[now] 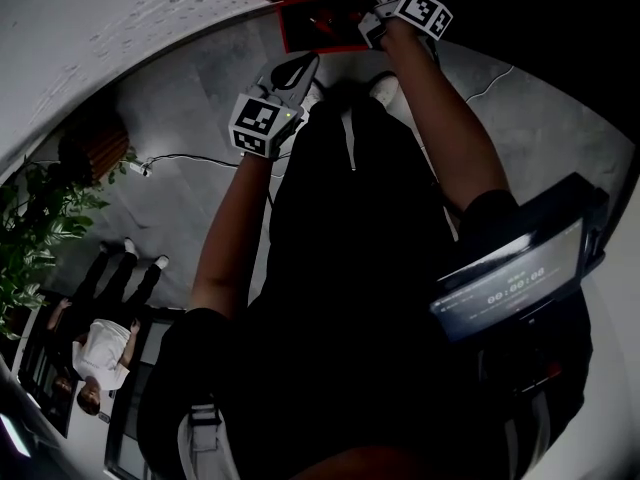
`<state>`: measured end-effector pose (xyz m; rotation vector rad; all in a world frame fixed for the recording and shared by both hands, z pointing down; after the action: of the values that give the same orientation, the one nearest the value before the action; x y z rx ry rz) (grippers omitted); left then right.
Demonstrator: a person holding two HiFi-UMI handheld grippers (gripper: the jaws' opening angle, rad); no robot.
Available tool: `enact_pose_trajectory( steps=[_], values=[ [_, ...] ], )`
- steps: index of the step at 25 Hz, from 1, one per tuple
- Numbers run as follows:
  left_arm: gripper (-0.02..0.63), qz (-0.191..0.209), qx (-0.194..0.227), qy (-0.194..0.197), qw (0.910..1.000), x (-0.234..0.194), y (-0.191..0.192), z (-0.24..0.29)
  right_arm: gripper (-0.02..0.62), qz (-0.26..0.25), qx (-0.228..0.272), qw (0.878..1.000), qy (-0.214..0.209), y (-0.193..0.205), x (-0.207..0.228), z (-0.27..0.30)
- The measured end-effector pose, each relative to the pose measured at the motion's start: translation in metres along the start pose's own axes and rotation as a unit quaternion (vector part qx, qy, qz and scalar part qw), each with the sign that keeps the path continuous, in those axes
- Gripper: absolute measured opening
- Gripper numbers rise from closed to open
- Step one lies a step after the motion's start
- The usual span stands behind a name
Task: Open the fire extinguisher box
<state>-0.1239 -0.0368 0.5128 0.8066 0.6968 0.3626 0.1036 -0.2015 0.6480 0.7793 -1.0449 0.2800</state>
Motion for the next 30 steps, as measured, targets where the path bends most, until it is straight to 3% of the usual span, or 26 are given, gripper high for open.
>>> enact_pose_trajectory(
  steps=[15,20,22,24,30],
  values=[
    [0.000,-0.006,0.013,-0.011,0.9998,-0.002,0.003,-0.007,0.092,-0.032,-0.028,0.999,0.003,-0.007,0.005,0.004],
    [0.000,0.002,0.025,-0.001,0.9997,0.006,-0.008,-0.013,0.089,-0.126,-0.061,0.990,-0.008,-0.018,-0.027,-0.027],
    [0.000,0.005,0.034,0.005,0.9994,0.014,-0.016,-0.019,0.057,-0.190,-0.070,0.979,-0.026,-0.025,-0.056,-0.045],
    [0.000,0.011,0.049,0.017,0.9986,0.024,-0.028,-0.029,0.031,-0.267,-0.078,0.959,-0.056,-0.029,-0.093,-0.065],
    [0.000,0.050,0.099,0.073,0.9912,0.068,-0.069,-0.070,0.018,-0.466,-0.083,0.865,-0.167,-0.011,-0.216,-0.141]
  ],
)
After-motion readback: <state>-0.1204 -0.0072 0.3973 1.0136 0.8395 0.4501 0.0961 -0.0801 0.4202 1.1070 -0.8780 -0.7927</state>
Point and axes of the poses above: the fingertips, and each gripper's own axes: z forward along the fingers, x to its right, y out of its underside, the point moved 10 cm from there along -z, backward along the fingers, and after that the axes turned 8 degrees about -z, right-handed, at the moved point
